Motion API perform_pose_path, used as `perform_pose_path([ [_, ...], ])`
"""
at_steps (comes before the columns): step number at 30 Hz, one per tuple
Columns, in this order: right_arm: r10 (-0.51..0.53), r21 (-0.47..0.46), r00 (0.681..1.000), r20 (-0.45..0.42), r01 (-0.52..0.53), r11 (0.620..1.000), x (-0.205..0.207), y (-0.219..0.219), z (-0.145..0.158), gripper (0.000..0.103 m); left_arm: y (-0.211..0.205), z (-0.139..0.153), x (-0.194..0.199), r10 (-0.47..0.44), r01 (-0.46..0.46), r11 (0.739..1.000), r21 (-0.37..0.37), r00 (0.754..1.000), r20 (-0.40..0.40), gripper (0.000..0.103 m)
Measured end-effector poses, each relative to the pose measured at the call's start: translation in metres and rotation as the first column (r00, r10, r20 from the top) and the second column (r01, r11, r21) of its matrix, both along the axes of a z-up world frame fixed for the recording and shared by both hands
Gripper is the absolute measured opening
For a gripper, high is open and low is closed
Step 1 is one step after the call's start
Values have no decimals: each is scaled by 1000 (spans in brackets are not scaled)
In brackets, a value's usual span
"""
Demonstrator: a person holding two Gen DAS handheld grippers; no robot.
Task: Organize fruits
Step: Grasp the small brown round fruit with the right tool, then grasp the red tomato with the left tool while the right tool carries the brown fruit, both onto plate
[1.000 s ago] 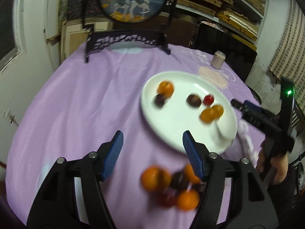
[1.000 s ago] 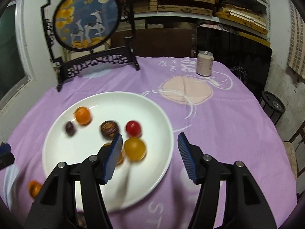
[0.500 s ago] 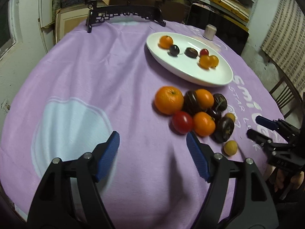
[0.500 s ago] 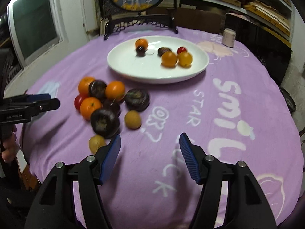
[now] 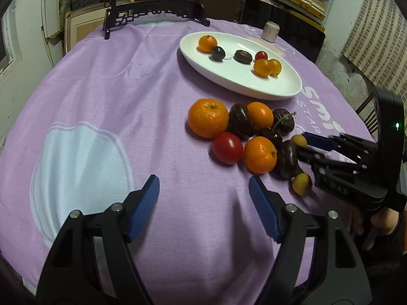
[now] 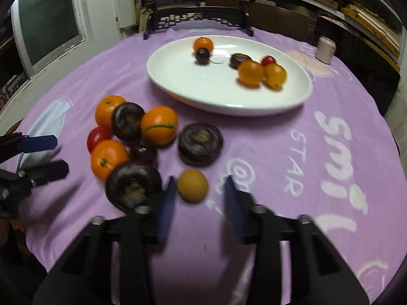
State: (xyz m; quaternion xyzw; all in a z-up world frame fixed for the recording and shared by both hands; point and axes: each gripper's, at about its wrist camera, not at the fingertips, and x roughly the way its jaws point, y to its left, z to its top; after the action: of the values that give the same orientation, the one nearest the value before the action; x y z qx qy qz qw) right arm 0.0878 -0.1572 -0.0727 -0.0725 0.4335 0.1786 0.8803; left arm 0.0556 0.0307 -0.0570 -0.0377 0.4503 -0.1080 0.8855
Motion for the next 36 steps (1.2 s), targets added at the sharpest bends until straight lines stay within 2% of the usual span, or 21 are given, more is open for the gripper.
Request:
perform_pose_path([
  [4, 0, -10, 1000, -16, 0, 1000, -6, -1, 3, 24, -7, -4, 4, -7, 7, 1000, 16, 1000, -15, 74],
  [11, -97, 67, 994, -54, 101, 993, -22, -45, 12, 24, -21, -9, 20, -22, 22, 998, 62, 1000, -12, 74],
  [14, -116, 116, 990, -76, 124, 985, -29, -60, 13, 24, -25, -11, 29, -12, 13, 997, 75, 1000, -10, 70],
  [16, -119, 127, 990, -74, 128, 984, -32, -63, 15, 24, -27, -12, 35, -8, 9, 998, 68, 1000, -13, 60],
  [20, -107, 159, 991, -81, 118, 980, -35, -63, 16, 24, -40, -15, 42, -3, 3, 992, 127, 1000, 7, 56],
  [21, -102, 164, 991, -82, 114, 980, -35, -63, 16, 24, -41, -15, 42, -4, 3, 992, 129, 1000, 10, 52],
  [24, -96, 165, 992, -80, 109, 980, -38, -62, 17, 24, -41, -13, 42, -17, 15, 995, 98, 1000, 11, 30],
  [29, -89, 166, 994, -64, 99, 981, -41, -59, 22, 24, -35, -7, 33, -11, 10, 997, 72, 1000, 18, 29],
  [36, -92, 167, 994, -58, 100, 981, -37, -58, 26, 24, -25, 19, 17, -10, 7, 999, 45, 997, 77, 29],
])
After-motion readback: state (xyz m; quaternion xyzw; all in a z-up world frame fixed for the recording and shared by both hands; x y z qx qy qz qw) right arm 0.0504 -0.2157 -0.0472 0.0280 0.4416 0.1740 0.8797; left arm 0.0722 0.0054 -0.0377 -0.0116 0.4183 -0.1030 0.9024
